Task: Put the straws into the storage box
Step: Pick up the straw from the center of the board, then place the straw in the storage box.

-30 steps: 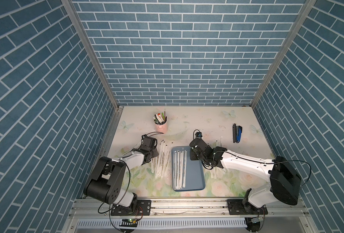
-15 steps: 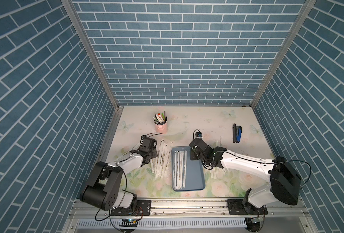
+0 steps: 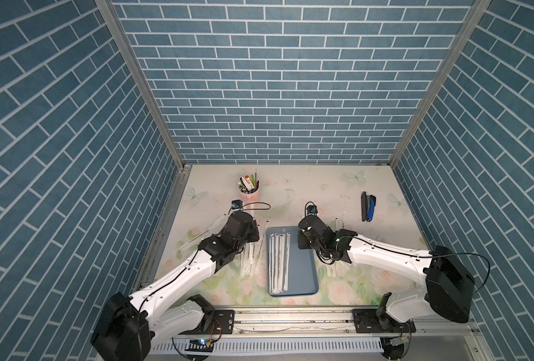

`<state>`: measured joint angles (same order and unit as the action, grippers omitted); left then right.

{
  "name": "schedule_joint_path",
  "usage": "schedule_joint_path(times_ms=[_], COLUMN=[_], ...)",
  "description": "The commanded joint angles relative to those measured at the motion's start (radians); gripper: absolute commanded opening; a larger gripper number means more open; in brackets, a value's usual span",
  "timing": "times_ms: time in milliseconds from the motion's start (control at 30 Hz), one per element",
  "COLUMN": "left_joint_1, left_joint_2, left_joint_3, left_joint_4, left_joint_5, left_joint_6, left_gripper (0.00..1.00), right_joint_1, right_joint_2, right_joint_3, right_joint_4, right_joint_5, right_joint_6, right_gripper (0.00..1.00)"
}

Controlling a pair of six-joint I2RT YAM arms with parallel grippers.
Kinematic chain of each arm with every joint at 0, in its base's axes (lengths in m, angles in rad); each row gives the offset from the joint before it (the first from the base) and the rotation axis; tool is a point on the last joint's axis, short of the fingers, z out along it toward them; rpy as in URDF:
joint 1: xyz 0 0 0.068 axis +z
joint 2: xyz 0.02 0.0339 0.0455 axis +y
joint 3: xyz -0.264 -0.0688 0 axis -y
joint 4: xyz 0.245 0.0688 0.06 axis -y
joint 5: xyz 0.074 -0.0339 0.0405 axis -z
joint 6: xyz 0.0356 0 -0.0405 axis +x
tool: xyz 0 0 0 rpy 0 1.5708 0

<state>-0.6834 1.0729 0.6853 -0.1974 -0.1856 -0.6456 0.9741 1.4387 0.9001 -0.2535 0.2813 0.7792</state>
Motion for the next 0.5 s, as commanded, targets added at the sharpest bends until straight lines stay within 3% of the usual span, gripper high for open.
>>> schedule_joint_path(times_ms=[0,200,467], left_joint_1=[-0.143,-0.329,-0.418], left_joint_2=[0.005,0.127,0.272], left_joint_3=[-0.016,-0.079,-0.209], left_joint_4=[0.076,0.329,0.636], left_joint_5=[-0.015,0.003,-0.008], left_joint_6=[-0.084,-0.212,-0.422], left_gripper=[0.00,0.00,0.00], right_joint_1=[-0.012,-0.043,-0.126], right_joint_2=[-0.010,-0.069,-0.139], right_joint_3=[-0.030,-0.070,-0.073], right_joint_4=[0.026,0.051,0.018], right_joint_5=[-0.048,-0.049,-0.045], right_joint_6=[-0.016,0.020,-0.007], right_gripper=[0.26,0.21,0.22])
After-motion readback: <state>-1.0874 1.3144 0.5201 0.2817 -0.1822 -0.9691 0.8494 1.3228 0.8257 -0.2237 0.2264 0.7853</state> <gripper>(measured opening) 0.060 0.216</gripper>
